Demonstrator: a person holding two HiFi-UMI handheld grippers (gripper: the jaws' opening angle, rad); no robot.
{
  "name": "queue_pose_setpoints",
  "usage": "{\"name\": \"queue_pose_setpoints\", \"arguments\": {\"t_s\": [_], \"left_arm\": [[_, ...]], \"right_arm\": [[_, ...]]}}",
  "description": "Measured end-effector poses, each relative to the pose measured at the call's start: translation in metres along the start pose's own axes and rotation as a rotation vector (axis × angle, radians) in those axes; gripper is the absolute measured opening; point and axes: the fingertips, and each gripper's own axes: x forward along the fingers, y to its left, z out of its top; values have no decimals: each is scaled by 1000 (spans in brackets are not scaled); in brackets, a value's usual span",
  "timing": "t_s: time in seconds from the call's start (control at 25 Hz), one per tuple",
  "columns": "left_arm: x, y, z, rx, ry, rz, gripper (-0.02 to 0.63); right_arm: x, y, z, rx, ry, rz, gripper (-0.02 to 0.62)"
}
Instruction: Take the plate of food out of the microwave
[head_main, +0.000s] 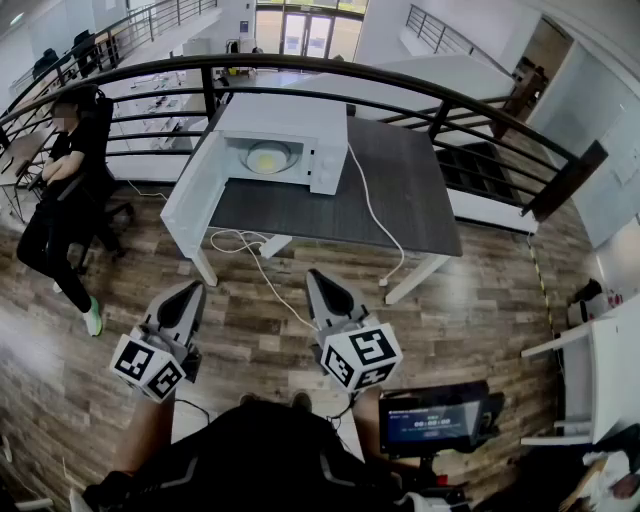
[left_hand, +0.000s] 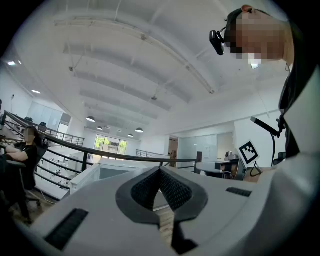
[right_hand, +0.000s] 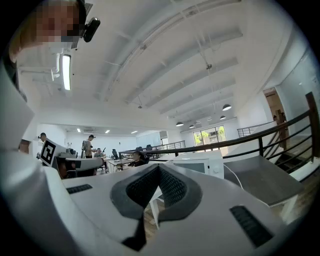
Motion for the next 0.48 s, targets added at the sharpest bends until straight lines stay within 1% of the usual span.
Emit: {"name": "queue_pose_setpoints", "arguments": {"t_s": [0.24, 0.36, 0.48], "left_arm": [[1, 5, 4, -2, -1, 1, 3], [2, 7, 4, -4, -5, 2, 3], [3, 8, 7, -2, -12, 0, 2]], "right_arm": [[5, 2, 4, -7, -7, -4, -2], [4, 5, 8, -43, -30, -19, -2], [8, 8, 12, -42, -47, -7, -2]]}}
